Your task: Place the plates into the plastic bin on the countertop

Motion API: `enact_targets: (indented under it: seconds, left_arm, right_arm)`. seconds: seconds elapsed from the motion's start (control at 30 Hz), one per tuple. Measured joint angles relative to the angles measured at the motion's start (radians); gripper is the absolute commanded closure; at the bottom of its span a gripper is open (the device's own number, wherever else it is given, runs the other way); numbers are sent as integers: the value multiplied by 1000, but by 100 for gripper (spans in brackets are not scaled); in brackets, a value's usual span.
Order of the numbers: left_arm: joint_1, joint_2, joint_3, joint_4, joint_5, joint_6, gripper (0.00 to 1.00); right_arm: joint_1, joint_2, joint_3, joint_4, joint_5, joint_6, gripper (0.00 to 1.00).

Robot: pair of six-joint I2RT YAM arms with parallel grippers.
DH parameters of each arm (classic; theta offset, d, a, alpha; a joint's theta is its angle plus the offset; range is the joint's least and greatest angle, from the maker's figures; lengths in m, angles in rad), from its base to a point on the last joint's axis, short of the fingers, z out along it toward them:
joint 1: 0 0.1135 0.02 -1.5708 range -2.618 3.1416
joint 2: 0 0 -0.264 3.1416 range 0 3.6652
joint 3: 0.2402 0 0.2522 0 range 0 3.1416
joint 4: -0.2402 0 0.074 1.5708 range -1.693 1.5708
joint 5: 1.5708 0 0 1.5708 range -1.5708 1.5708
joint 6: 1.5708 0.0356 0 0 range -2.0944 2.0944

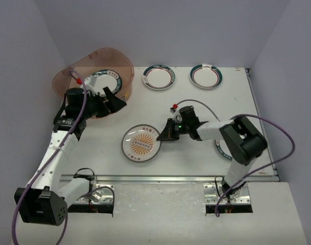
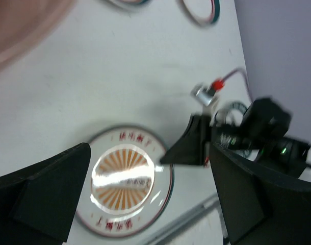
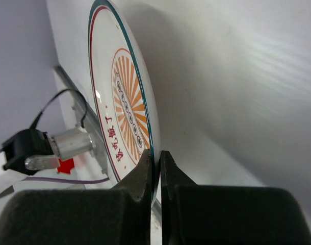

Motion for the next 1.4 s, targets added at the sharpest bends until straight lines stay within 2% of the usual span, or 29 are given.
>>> enact_targets:
  seconds: [0.17,0.23,0.3,0.4,0.43,0.5,0.6,0.63,0.67,0.7,0.73,0.77,0.8,0.93,1.0,1.1,1.23,1.4]
  left_arm:
    - [-160,66,-155,78,142,-31,0]
    - [-211,107,-180,131,156,-54,7]
    - [-262,149,-188,180,171,-73,23]
    - [-304,191,-188,240,189,-98,60]
    - [-307,193,-189,255,189,-105,68]
    - [-304,195,-190,288,190,-117,74]
    - [-303,195,-189,324,194,-125,96]
    - [-303,195,-189,331,195,-124,100]
    - [-303,195,-189,337,196,-124,100]
    - [-303,196,-190,339,194,-123,100]
    - [-303,196,-190,341,194,-122,100]
    - [-303,197,-190,342,196,-120,100]
    - [-303,197,-190,345,201,-120,100]
    - [-293,197,-174,318,191,-126,100]
    - [-251,196,-134,274,172,-146,100]
    - [-91,189,-32,217,102,-195,100]
    - [105,196,101,204,-110,-263,100]
    - [184,380,275,189,-252,-330,100]
  right_arm:
    - [-210,-287,-53,-64,-11,-75,100]
    - [-260,-354,-51,-70,-45,-95,100]
    - [-297,-400,-51,-87,-83,-111,100]
    - [-320,-441,-51,-124,-118,-129,100]
    - [-324,-452,-51,-141,-124,-133,100]
    - [-334,-475,-51,-166,-140,-139,100]
    - [-344,-510,-51,-189,-157,-150,100]
    - [-347,-519,-51,-193,-161,-152,100]
    - [-351,-526,-51,-197,-167,-154,100]
    - [-354,-530,-50,-199,-175,-156,85]
    - [-356,-533,-50,-200,-180,-157,57]
    - [-357,-536,-50,-201,-183,-157,17]
    - [-358,-536,-49,-204,-185,-156,2]
    - [-363,-548,-46,-247,-169,-177,1]
    - [-377,-569,-46,-293,-143,-196,1]
    - [-427,-614,-46,-361,-99,-232,1]
    - [-478,-672,-62,-414,-50,-275,1]
    - [-487,-709,-114,-466,-37,-309,1]
